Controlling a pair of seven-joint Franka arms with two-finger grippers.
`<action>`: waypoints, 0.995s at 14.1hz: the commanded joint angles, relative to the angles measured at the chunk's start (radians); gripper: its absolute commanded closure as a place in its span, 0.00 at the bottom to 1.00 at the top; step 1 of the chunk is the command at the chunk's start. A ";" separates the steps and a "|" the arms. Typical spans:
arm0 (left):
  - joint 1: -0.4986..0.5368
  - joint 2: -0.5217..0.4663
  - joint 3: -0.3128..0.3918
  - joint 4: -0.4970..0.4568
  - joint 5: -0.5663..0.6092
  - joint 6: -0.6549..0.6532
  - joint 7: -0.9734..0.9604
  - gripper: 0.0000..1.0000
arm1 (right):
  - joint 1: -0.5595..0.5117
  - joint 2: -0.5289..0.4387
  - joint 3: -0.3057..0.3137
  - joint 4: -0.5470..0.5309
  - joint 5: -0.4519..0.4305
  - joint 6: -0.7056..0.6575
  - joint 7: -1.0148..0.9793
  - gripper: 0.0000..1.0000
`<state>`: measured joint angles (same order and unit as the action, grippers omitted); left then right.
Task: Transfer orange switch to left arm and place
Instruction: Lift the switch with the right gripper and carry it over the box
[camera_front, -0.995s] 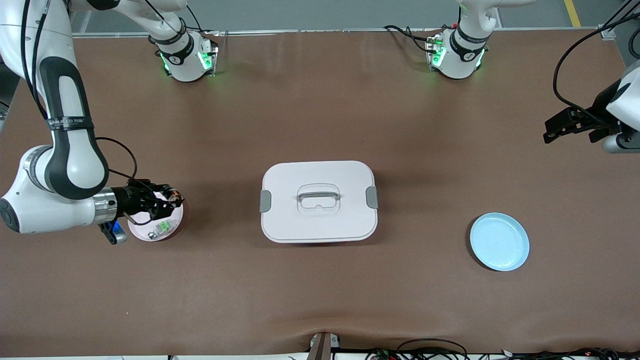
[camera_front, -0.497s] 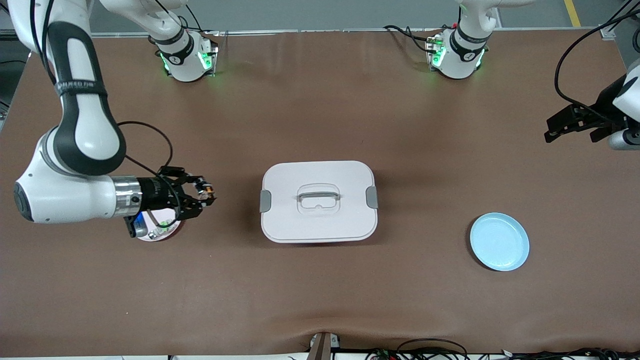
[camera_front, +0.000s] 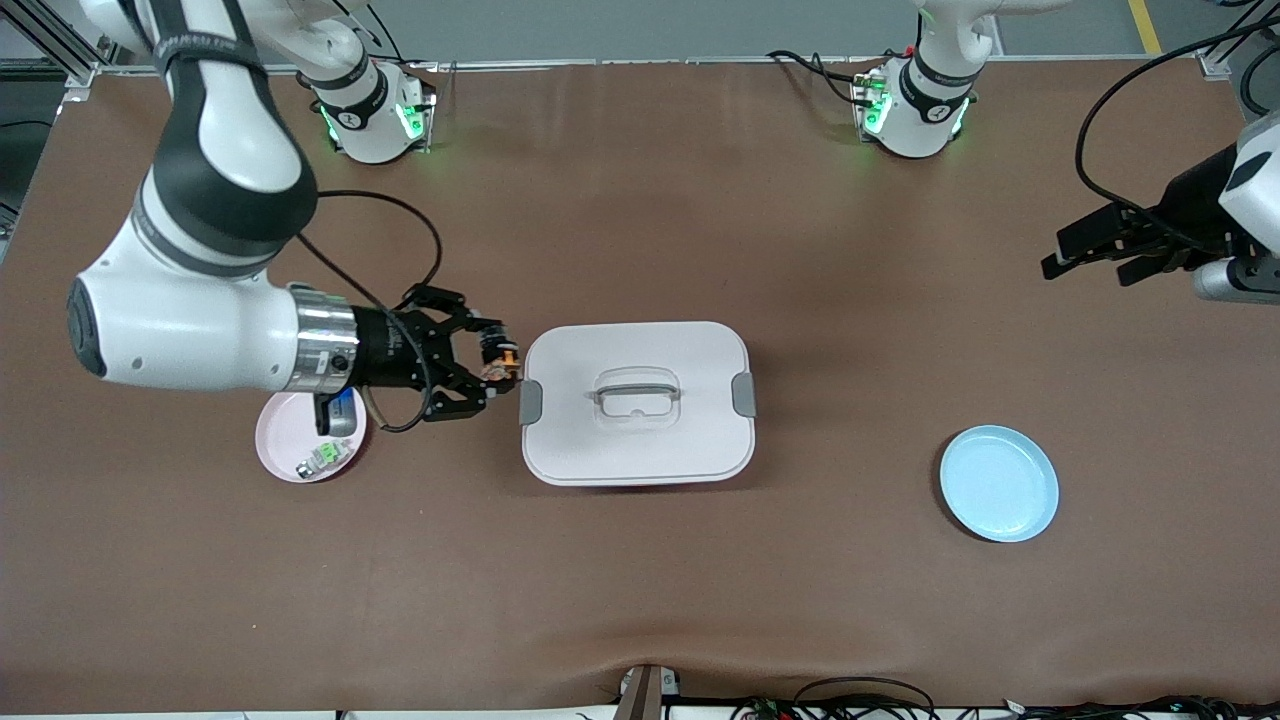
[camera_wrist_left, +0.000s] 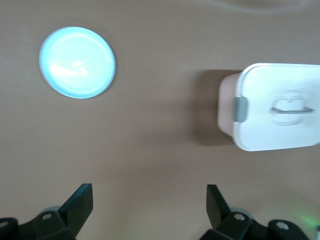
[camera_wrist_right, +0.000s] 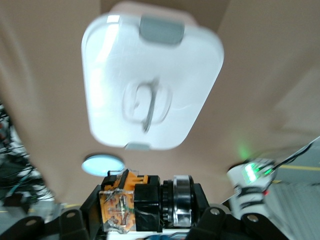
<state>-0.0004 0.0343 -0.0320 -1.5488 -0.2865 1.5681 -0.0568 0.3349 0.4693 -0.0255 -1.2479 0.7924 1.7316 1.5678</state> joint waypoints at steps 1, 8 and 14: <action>0.019 0.018 0.006 0.009 -0.135 -0.016 -0.003 0.00 | 0.062 0.009 -0.010 0.083 0.030 0.051 0.154 1.00; 0.019 0.061 0.006 -0.050 -0.500 -0.016 -0.006 0.00 | 0.266 0.066 -0.024 0.120 0.019 0.353 0.399 1.00; -0.015 0.082 -0.003 -0.051 -0.574 -0.010 -0.009 0.00 | 0.346 0.203 -0.022 0.260 -0.070 0.365 0.540 1.00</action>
<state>0.0015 0.1188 -0.0341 -1.6001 -0.8419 1.5662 -0.0591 0.6681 0.6227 -0.0362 -1.0770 0.7427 2.1079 2.0533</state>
